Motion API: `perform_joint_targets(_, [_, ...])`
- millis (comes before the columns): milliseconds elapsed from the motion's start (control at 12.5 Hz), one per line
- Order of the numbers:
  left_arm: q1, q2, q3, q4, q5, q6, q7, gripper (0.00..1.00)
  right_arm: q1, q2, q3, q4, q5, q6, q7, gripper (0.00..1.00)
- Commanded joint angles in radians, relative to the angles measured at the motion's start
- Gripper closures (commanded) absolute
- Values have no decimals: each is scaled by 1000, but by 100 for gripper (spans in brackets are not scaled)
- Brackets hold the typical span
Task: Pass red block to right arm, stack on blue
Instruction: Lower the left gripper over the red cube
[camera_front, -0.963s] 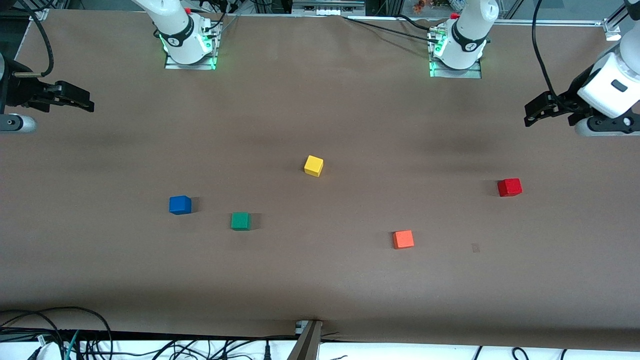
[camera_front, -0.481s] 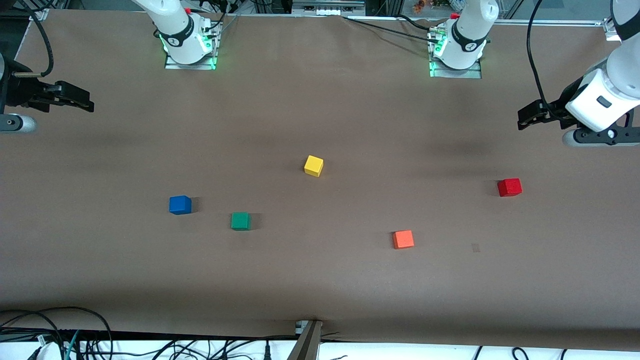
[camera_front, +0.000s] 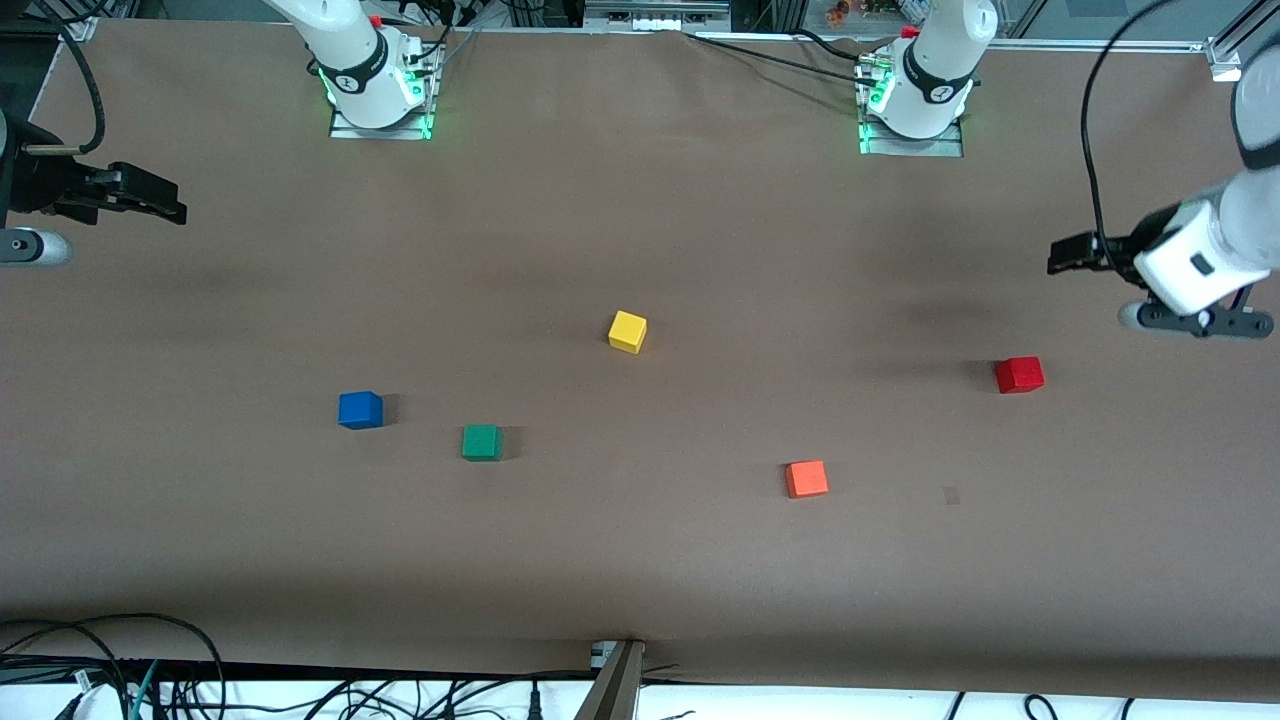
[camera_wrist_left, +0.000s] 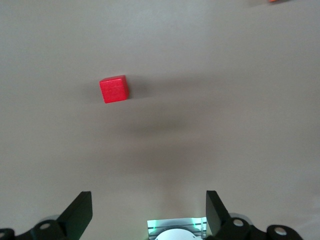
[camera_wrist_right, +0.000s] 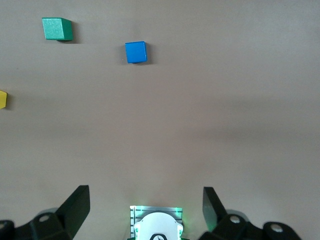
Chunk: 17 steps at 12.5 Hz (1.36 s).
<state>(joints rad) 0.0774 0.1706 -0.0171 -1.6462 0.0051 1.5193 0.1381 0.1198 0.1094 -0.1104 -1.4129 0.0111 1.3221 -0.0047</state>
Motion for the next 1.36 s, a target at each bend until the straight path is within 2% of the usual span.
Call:
perform_joint_targets(0, [77,108,-3,-3,-2,129,118,0,-8,4,5,17,-7,-6,-12,0])
perform_joint_targets(160, [125,151,-3,-73,1,285,141,0,-8,4,5,17,-7,-6,-12,0])
perform_joint_targets(481, [133,210,-3,-286,64,724,159,0,-8,4,5,17,-7,-7,-11,0])
perform_joint_targets(802, [133,309,-4,-357,90,915,137,0,-8,4,5,17,-5,-7,-11,0])
perform_joint_targets(1283, [139,311,-14,-429,75,920,80,0,-9,4,5,17,-7,-3,-14,0])
